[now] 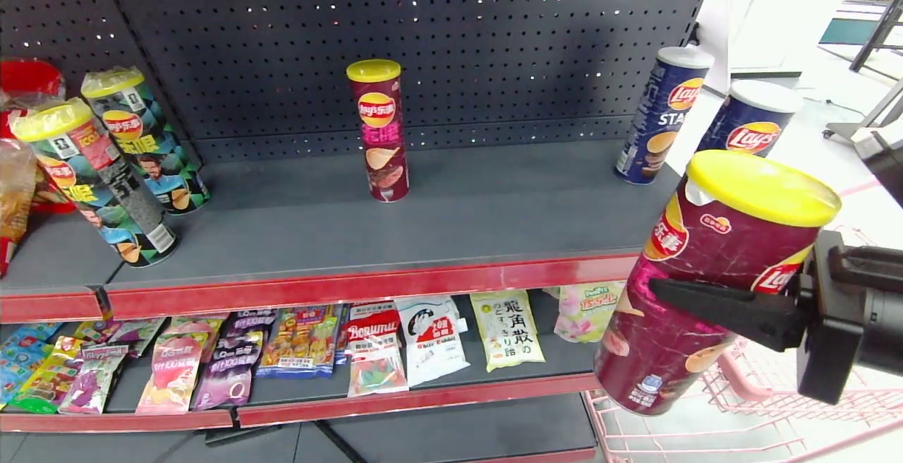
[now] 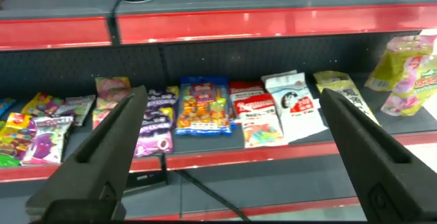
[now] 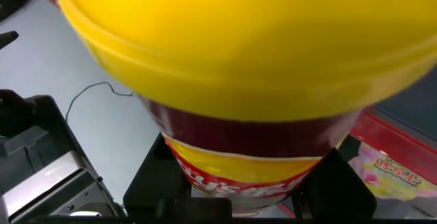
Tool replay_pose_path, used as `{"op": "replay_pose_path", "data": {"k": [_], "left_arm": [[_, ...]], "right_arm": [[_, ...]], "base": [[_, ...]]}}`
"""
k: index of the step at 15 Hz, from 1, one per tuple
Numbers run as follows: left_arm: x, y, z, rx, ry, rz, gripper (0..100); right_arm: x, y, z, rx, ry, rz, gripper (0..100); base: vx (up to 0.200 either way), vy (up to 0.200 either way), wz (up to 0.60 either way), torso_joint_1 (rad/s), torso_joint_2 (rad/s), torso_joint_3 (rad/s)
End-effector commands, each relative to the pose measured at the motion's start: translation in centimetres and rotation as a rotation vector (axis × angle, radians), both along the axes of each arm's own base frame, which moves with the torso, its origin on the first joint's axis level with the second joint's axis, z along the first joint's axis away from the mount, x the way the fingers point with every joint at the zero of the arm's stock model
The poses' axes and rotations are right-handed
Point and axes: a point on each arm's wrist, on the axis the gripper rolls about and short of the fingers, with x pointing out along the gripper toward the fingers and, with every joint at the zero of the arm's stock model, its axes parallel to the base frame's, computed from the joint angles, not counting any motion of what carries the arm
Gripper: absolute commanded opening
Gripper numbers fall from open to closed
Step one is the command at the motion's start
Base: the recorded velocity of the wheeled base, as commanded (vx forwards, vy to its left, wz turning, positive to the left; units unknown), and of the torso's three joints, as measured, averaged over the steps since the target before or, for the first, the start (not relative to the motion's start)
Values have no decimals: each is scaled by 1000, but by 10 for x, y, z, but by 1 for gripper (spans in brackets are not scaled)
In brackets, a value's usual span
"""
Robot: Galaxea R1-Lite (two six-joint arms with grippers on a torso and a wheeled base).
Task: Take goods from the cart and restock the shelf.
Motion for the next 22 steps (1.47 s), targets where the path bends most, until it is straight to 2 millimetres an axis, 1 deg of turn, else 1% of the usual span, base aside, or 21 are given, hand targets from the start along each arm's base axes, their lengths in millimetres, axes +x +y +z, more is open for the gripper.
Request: {"op": "replay_pose_path", "data": {"k": [1,4,6,10,12,20,22], "left_arm": [[0,0,0,-1,1,0,100],[0,0,0,-1,1,0,100],[0,0,0,-1,1,0,100],[0,0,0,-1,1,0,100],[0,0,0,-1,1,0,100],[0,0,0,-1,1,0,100],[0,0,0,-2,1,0,100]], "right_arm": [[-2,0,1,4,-6,4,0],[-2,0,1,4,-6,6,0],[-4,-1,3,9,-14,6,0],[-13,0,5,19,-28,44,0],[-13,0,2,12,-20,44,0],[-13,0,0,9,-14,44,0],[-13,0,0,9,-14,44,0]], "base": [[0,200,0,2,7,2],[0,200,0,-1,4,4],[0,0,0,0,0,0],[0,0,0,0,0,0],[200,0,0,-2,7,7],[200,0,0,5,3,1],[0,0,0,0,0,0]]}}
